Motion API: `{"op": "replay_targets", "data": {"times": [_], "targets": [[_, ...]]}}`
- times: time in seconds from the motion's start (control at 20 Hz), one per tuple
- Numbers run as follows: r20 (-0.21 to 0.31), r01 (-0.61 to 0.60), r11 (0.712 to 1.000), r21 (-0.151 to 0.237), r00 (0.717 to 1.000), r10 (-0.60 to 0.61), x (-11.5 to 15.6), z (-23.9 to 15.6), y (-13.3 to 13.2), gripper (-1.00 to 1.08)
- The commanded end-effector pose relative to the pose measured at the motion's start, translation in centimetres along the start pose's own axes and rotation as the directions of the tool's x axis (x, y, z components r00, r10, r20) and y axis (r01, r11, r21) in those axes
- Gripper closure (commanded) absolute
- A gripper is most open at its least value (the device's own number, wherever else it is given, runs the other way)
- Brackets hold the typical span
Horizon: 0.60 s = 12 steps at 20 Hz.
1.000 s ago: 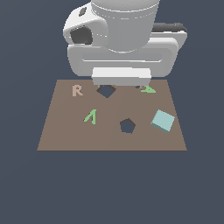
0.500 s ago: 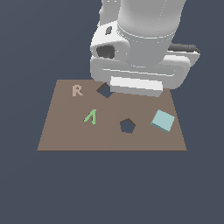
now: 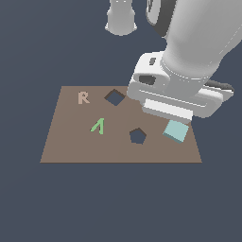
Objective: Insert a designated object into the corresponding slot on a board.
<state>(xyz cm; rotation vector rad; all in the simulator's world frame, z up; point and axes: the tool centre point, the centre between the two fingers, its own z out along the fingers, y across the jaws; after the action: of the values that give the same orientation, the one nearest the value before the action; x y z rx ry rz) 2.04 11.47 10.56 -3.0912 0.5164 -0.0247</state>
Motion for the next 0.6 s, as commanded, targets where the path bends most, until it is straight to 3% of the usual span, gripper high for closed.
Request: {"op": "replay_targets", "data": {"times": [0.0,0.55], "targets": [[0.002,-0.049,0.999,-0.003,0.999,0.049,-0.1,1.2,-1.5,-0.92],[0.010,-0.191,0.982,-0.011,0.982,0.191,0.3,4.9,-6.1,-0.92]]}}
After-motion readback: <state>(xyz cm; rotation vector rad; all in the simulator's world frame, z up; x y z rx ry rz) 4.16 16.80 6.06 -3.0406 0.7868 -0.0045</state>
